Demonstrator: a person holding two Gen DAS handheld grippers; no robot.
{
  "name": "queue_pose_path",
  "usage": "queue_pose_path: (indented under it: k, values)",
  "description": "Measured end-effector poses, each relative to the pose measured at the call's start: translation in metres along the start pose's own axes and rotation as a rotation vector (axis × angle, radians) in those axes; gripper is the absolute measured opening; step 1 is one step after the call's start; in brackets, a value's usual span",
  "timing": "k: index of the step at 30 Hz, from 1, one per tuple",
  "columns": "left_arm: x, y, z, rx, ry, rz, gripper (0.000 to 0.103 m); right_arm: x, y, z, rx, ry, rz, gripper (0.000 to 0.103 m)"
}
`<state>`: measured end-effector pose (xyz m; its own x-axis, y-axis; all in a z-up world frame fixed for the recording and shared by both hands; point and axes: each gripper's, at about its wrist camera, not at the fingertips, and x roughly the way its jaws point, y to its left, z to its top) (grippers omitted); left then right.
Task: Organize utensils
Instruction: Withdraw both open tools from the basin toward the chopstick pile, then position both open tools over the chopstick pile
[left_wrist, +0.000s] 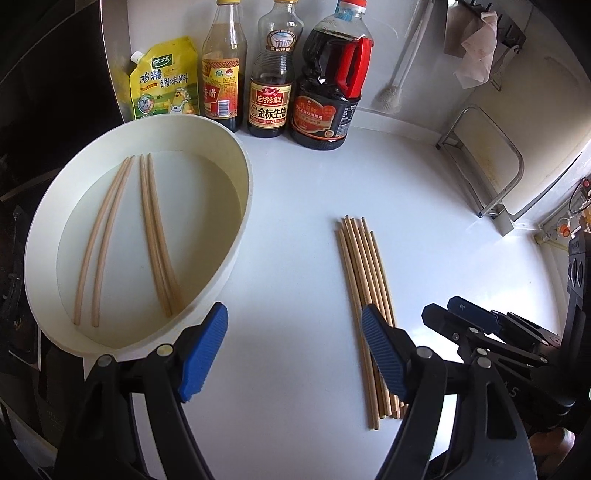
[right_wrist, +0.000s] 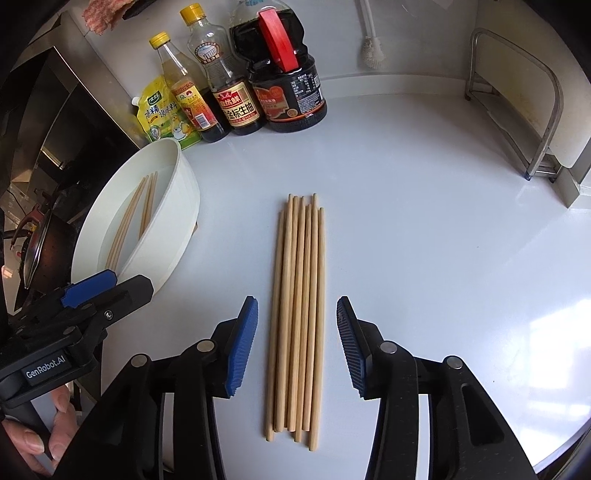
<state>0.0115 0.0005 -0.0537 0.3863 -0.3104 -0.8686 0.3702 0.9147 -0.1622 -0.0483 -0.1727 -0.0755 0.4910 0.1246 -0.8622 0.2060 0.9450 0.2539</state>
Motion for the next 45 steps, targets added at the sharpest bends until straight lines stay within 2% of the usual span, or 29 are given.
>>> queue_pose_path:
  k: [12,22,37,45]
  values:
    - [0.017,-0.011,-0.018,-0.004,0.022,0.014,0.076,0.016,-0.03,-0.021,-0.009,0.034,-0.053,0.048]
    - [0.029,-0.019,-0.031,0.008,0.032,0.021,0.076,0.041,-0.031,-0.032,-0.043,0.069,-0.08,0.048]
    - [0.044,-0.024,-0.044,0.009,0.067,0.024,0.076,0.054,-0.02,-0.039,-0.119,0.052,-0.142,0.049]
    - [0.051,-0.034,-0.046,0.03,0.083,0.014,0.076,0.051,-0.033,-0.037,-0.109,0.037,-0.157,0.049]
